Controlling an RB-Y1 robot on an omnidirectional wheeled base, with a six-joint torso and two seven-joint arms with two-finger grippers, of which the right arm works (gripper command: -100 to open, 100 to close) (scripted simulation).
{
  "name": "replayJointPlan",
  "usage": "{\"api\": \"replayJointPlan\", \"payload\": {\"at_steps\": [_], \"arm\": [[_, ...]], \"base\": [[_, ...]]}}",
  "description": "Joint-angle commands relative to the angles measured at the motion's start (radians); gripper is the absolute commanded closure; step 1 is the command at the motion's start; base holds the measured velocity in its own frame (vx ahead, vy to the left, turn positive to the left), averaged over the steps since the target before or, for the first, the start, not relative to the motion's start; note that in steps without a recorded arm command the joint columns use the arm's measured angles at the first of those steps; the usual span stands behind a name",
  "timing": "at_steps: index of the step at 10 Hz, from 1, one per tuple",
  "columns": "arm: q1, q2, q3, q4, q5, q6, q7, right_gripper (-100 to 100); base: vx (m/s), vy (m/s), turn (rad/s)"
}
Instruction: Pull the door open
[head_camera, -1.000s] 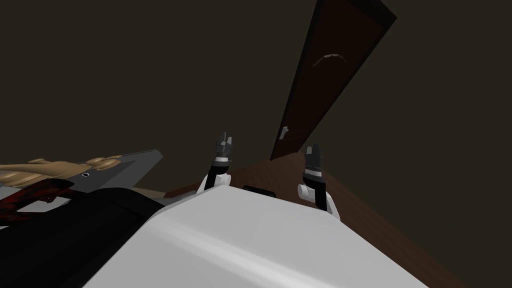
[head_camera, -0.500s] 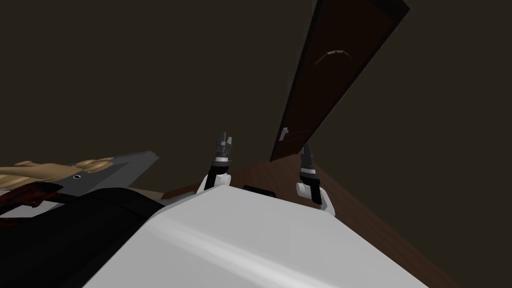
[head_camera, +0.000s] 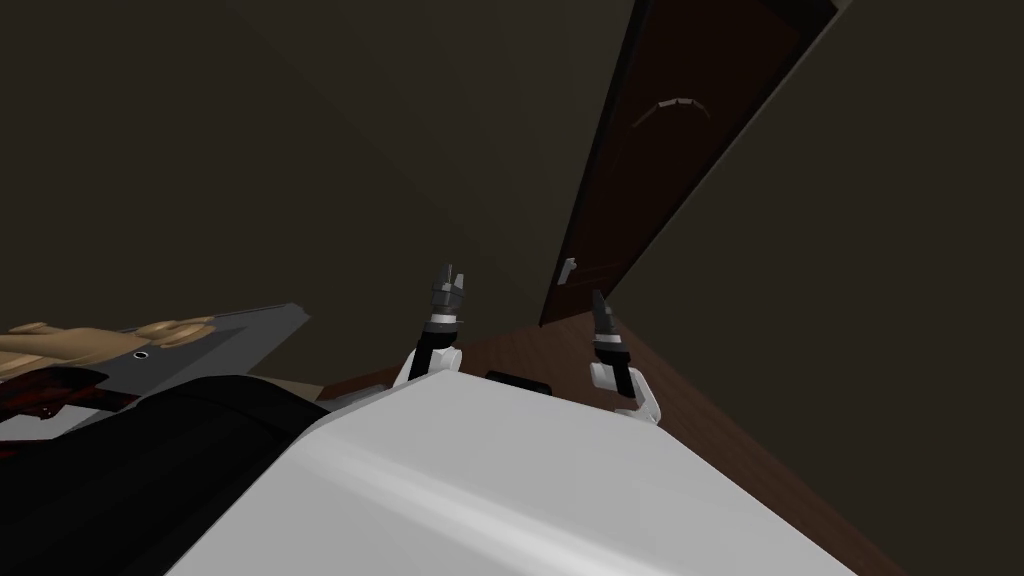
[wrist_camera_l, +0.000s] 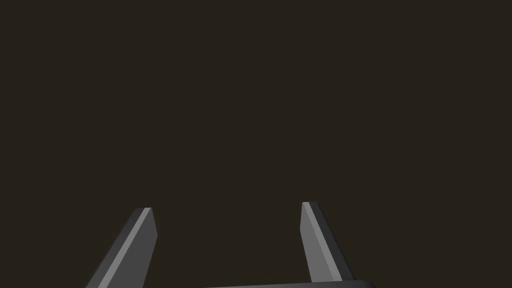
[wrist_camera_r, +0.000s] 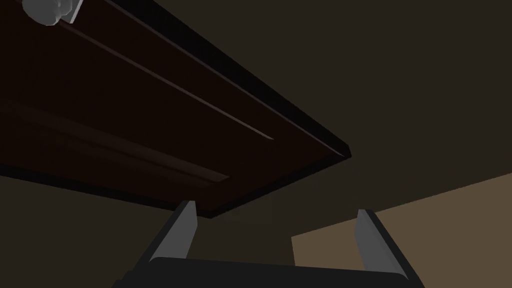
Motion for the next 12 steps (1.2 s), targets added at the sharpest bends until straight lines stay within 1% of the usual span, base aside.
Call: {"api": "replayJointPlan", "payload": {"at_steps": [1, 2, 3, 7, 8, 11, 12], "arm": [[-0.030, -0.016, 0.003, 0.050, 0.019, -0.004, 0.026, -100], [-0.048, -0.025, 0.006, 0.075, 0.031, -0.009, 0.042, -100], [-0.048, -0.025, 0.006, 0.086, 0.031, -0.009, 0.042, -100], [-0.119, -0.060, 0.015, 0.211, 0.077, -0.027, 0.107, -100], [-0.119, -0.060, 0.015, 0.222, 0.077, -0.027, 0.107, -100], [-0.172, -0.085, 0.022, 0.316, 0.112, -0.040, 0.154, -100], [-0.172, -0.085, 0.022, 0.322, 0.112, -0.040, 0.154, -100]], "base": [[0.109, -0.071, 0.042], [0.103, -0.068, 0.044], [0.055, -0.043, 0.014], [0.074, -0.058, 0.035], [0.070, -0.044, 0.016], [0.074, -0.051, 0.035], [0.054, -0.048, 0.017]]}}
